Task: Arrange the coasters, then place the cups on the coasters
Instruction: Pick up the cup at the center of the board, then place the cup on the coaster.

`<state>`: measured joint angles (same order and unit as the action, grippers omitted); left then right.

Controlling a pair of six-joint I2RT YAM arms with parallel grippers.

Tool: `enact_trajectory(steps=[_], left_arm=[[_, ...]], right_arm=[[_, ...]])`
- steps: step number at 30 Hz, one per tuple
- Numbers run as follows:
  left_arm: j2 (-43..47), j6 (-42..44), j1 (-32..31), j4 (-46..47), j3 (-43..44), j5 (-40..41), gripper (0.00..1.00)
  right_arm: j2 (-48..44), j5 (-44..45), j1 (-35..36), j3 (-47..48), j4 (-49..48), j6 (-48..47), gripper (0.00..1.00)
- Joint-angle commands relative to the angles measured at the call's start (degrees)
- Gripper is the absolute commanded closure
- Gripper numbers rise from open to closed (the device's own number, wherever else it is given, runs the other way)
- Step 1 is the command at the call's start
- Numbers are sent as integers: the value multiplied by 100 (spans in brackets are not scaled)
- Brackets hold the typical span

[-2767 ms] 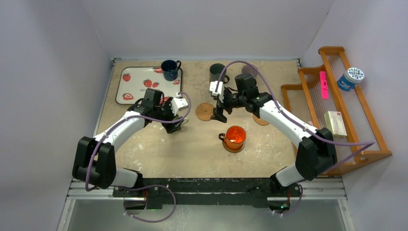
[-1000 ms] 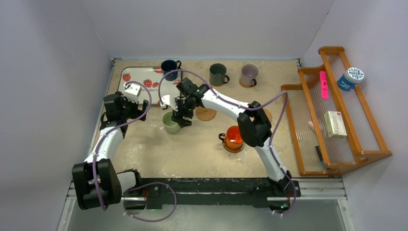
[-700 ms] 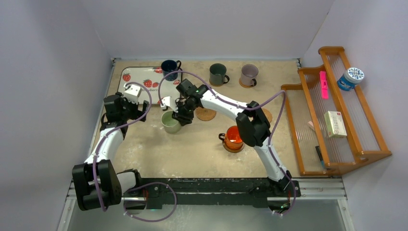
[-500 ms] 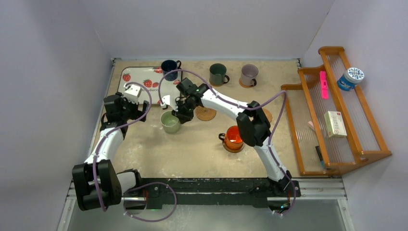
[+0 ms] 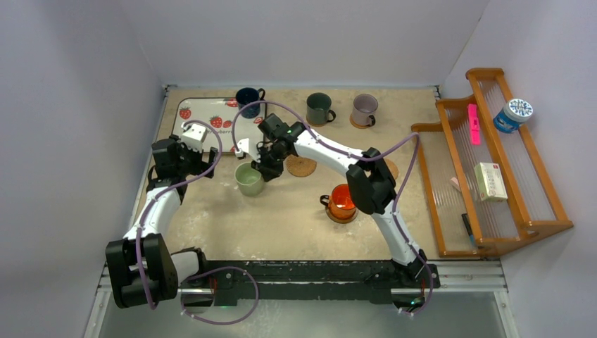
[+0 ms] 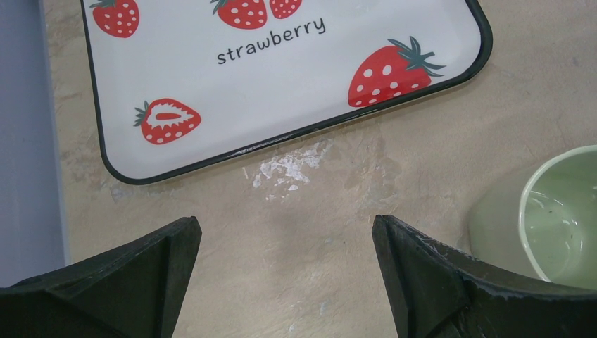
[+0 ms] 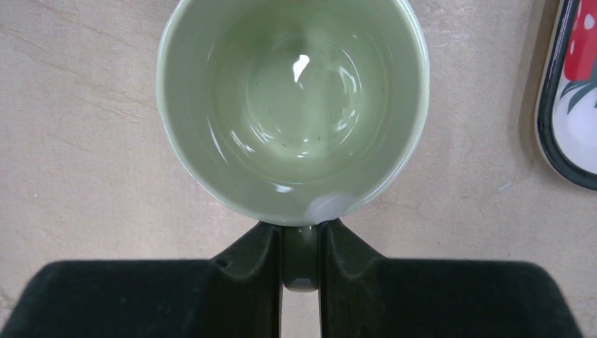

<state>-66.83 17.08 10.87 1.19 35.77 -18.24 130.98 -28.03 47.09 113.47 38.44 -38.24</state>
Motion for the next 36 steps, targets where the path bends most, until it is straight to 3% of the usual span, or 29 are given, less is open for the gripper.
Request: enact_trajectory(steps=[1,13,24,36], left_arm=[[71,-4,20,179,-35,-152,0],[92,12,20,162,-45,-219,0],[96,21,20,152,-44,-276,0],[51,32,21,160,-44,-321,0]], right_arm=[[-608,-178,-7,354,187,194,100],[-1432,130,-52,75,197,339,100],[-1945,56,-578,14,212,695,100],[-2589,415,-1111,-876,-762,1383,100]])
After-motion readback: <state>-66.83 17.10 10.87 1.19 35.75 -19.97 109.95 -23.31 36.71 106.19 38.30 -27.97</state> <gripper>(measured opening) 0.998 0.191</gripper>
